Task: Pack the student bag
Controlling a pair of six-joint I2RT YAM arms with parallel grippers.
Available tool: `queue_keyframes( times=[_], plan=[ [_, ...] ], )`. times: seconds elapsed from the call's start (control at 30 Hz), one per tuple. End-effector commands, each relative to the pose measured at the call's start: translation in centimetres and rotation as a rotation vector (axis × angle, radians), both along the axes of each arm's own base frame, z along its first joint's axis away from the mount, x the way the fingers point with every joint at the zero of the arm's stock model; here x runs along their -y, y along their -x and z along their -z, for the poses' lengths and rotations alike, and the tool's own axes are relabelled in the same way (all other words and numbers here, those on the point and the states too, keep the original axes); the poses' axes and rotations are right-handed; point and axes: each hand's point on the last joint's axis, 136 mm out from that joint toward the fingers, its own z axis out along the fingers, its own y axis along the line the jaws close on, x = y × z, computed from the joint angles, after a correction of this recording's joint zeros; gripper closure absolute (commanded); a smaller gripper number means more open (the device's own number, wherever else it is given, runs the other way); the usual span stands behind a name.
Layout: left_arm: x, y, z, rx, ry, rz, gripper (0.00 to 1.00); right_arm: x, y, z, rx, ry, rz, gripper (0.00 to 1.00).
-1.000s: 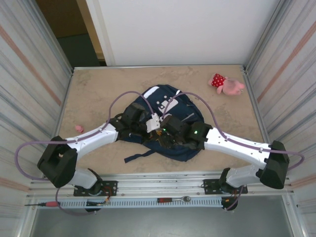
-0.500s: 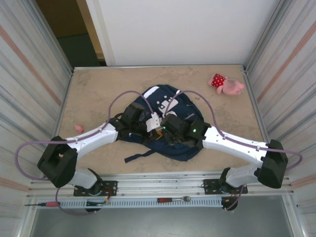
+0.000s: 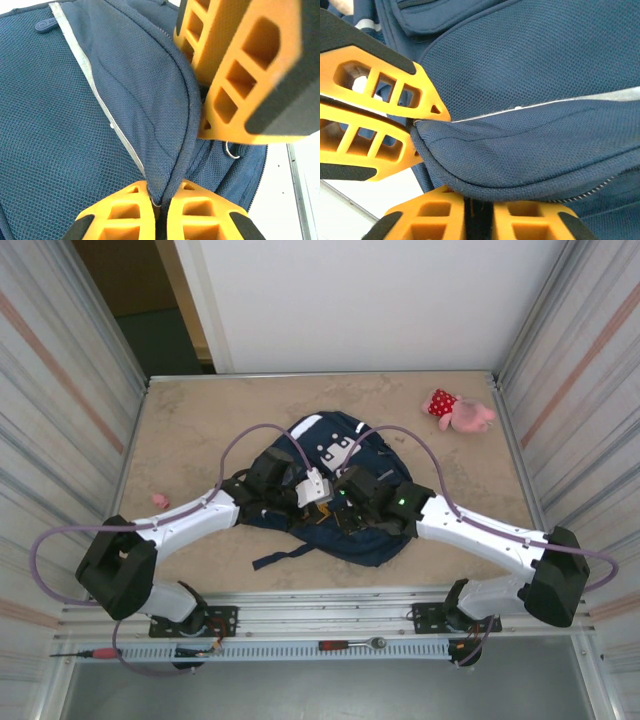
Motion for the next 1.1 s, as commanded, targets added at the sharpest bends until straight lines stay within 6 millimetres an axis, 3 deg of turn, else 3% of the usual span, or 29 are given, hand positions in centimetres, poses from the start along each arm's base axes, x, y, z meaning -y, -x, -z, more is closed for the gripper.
queue_keyframes(
  times=[0.0, 0.17, 0.53, 0.73, 1.07],
  plan=[
    [0.1, 0.3, -2.1, -0.005, 0.056, 0.012, 1.00, 3.9, 0.1, 1.1, -0.044, 0.128, 0.074, 0.92],
    [-0.4, 0.2, -2.0, -0.001, 0.049, 0.003, 1.00, 5.2, 0.0, 0.8, -0.104, 0.088, 0.102, 0.98],
    [-2.1, -0.4, -0.2, 0.017, -0.018, -0.021, 1.00, 5.0, 1.4, -0.2, -0.313, -0.146, 0.055, 1.00],
    [-2.0, -0.2, -0.5, 0.015, -0.009, -0.010, 1.00, 4.2, 1.9, 0.5, -0.390, -0.164, 0.028, 1.00],
    [-1.9, -0.1, -1.1, 0.015, 0.005, -0.008, 1.00, 4.1, 0.9, 1.5, -0.378, -0.115, 0.060, 0.90]
  ],
)
